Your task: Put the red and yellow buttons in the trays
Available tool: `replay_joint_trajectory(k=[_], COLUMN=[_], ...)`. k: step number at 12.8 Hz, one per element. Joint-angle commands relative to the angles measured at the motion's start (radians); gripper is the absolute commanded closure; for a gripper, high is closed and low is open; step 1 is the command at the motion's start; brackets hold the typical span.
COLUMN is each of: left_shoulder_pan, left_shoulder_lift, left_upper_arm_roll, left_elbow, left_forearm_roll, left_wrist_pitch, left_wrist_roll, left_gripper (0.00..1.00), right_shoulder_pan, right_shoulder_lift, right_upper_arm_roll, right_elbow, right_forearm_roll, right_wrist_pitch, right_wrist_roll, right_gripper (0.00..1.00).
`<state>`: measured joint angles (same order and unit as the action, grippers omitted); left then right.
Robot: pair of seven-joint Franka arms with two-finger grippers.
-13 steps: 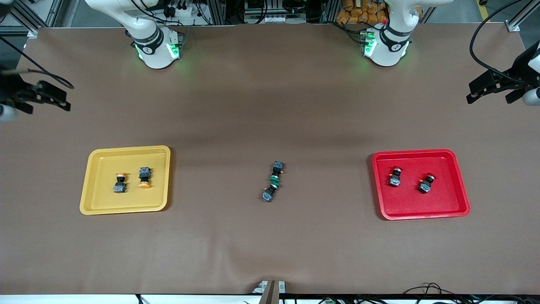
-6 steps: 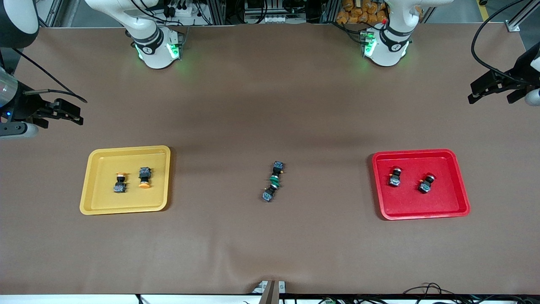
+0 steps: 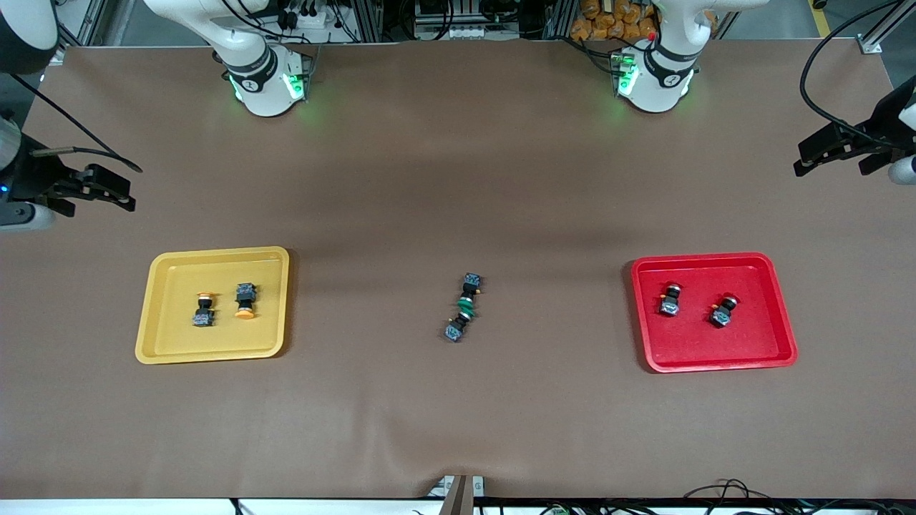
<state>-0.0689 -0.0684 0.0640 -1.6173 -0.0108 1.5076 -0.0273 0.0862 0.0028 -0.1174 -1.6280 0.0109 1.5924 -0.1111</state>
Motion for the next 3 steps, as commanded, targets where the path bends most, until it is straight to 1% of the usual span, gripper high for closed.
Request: replay_joint_trajectory(k=[1, 3], left_shoulder_pan=[-0.002, -0.002], left_shoulder_lift=[0.013, 0.016], left_upper_arm_roll=[-0.003, -0.006], left_elbow=[0.051, 0.063], left_forearm_roll=[0.006, 0.005], left_wrist_pitch=[-0.035, -0.056], left_wrist_roll=[-0.013, -0.013], left_gripper=[0.00, 0.00], right_shoulder_pan=[-0.002, 0.000], right_shoulder_lift=[-0.014, -0.014], right_upper_arm_roll=[0.004, 0.007], right_elbow=[0.065, 0.073], right_forearm_roll=[-0.022, -0.020], right_wrist_pitch=[-0.092, -0.101], right_wrist_roll=[-0.001, 0.027], right_gripper=[0.00, 0.00])
